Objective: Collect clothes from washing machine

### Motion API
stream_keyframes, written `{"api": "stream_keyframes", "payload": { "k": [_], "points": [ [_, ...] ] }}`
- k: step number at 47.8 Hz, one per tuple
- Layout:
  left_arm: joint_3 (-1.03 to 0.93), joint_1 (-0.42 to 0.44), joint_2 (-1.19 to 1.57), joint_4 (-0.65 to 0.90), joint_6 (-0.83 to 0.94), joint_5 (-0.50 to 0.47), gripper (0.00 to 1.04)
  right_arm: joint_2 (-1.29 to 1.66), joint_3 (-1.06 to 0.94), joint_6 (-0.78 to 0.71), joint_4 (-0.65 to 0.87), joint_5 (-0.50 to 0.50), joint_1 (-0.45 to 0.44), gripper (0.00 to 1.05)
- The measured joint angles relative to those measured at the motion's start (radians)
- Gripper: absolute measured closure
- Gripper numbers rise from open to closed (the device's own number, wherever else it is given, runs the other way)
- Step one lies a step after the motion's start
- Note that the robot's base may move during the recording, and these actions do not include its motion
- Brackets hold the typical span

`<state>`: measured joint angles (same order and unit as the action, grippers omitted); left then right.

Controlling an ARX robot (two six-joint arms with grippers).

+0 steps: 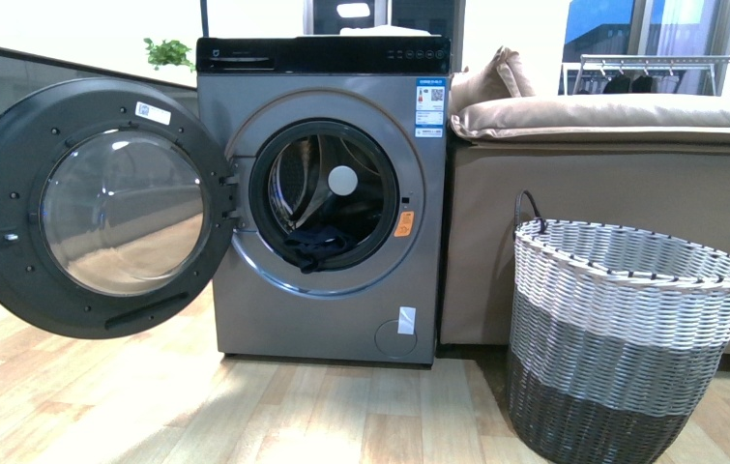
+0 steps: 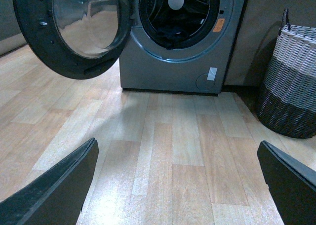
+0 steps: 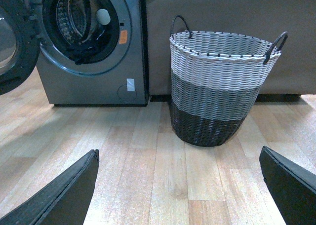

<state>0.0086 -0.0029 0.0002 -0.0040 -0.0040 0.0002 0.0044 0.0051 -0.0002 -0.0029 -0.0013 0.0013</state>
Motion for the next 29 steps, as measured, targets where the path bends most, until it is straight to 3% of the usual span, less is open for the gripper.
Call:
{"api": "stream_keyframes", "payload": {
  "k": [29],
  "points": [
    [0.000, 0.000, 0.000, 0.000, 0.000, 0.000, 0.07, 0.000, 0.000, 0.000, 0.000, 0.000, 0.000, 0.08]
  ]
}}
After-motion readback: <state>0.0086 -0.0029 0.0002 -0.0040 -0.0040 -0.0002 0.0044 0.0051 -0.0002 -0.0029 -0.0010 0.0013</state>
